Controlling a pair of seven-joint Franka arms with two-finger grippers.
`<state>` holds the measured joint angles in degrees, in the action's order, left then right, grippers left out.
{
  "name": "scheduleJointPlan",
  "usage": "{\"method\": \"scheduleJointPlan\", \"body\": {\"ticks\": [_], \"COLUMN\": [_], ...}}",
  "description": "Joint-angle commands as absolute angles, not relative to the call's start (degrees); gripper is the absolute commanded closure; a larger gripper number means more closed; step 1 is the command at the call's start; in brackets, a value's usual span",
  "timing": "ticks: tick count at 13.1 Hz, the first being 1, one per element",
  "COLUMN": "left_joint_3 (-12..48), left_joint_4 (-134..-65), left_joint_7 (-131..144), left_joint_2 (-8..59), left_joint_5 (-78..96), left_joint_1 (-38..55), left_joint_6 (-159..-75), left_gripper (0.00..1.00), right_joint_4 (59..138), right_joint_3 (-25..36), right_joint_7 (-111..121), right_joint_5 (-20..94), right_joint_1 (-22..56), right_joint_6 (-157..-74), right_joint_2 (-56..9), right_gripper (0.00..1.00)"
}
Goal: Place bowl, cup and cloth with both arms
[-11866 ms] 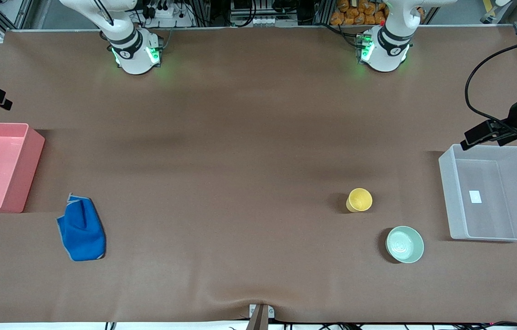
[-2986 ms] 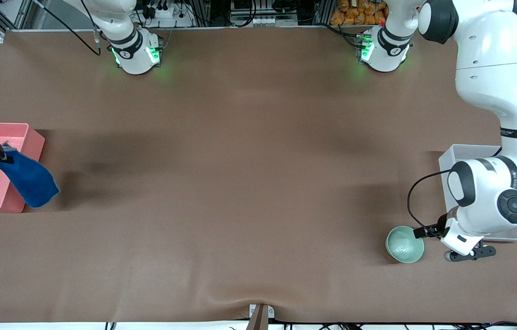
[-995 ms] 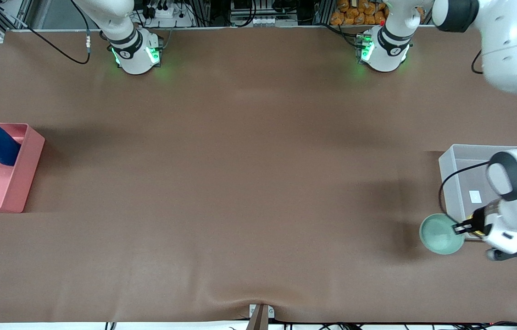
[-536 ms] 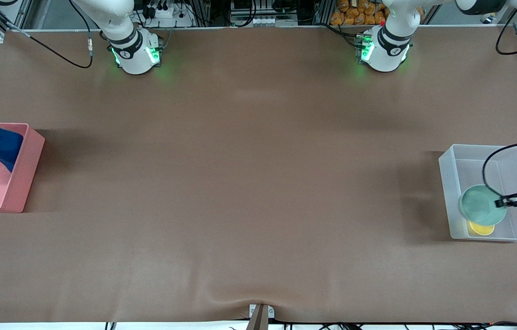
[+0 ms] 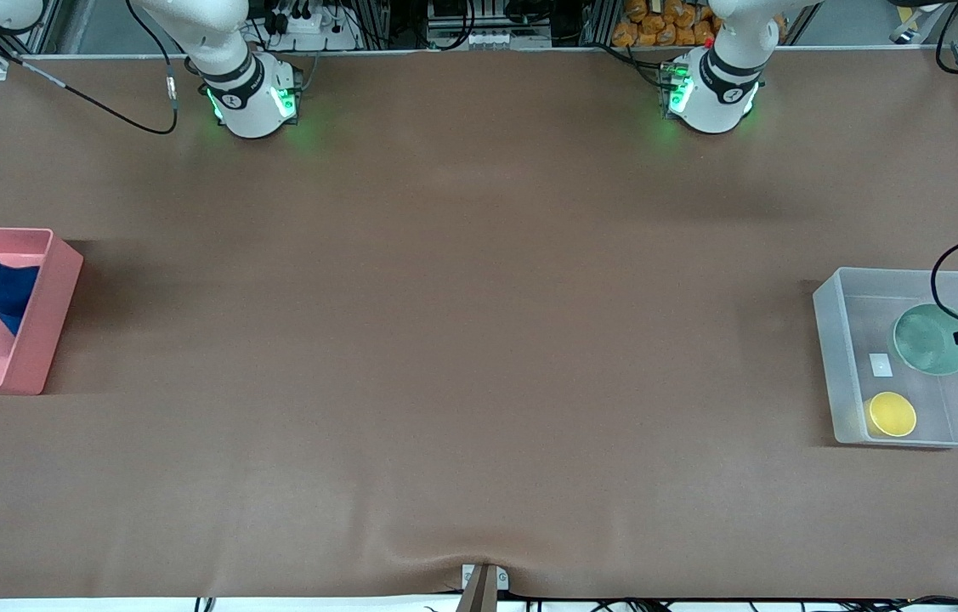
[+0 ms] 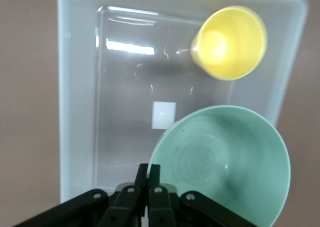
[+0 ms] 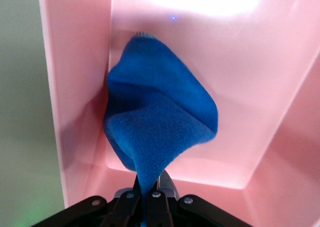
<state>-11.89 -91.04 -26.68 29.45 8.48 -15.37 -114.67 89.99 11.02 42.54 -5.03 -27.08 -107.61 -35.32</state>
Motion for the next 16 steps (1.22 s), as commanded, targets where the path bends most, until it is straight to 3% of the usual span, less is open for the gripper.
{"method": "scheduleJointPlan", "body": {"ticks": [1,4,6,15,16], "left_joint_3": [-11.08,-10.99,-10.9,-10.46,-10.55], "left_joint_4": [-100.35,-105.81,-106.26,-110.56,-110.39], "left_joint_7": [-27.69,-30.22,-30.32,-30.41,-30.85], "left_joint_2": [25.31,25.57,26.19,28.39,28.48], "left_joint_5": [7.38,7.47,7.47,7.74,7.39], "left_joint_1": [-15.91,-16.26,-16.26,-14.24,-14.24], "left_joint_6": [-121.88,-130.05,-131.74,-139.74,-139.75], "left_gripper": [1.0,1.0,1.0,1.0,0.95], "right_joint_4": [89.3,88.86,88.6,85.08,85.17], "right_joint_3": [10.02,10.02,9.84,7.65,7.65], "right_joint_7": [42.89,42.89,42.8,39.48,35.72], "right_joint_5": [-2.02,-1.76,-1.67,4.57,4.4], "right_joint_1": [-28.3,-27.86,-27.78,-20.14,-18.56], "right_joint_6": [-108.89,-109.51,-109.42,-101.08,-100.64], "right_joint_2": [-36.47,-36.21,-35.43,-20.58,-19.17], "right_gripper": [1.0,1.0,0.0,0.0,0.0]}}
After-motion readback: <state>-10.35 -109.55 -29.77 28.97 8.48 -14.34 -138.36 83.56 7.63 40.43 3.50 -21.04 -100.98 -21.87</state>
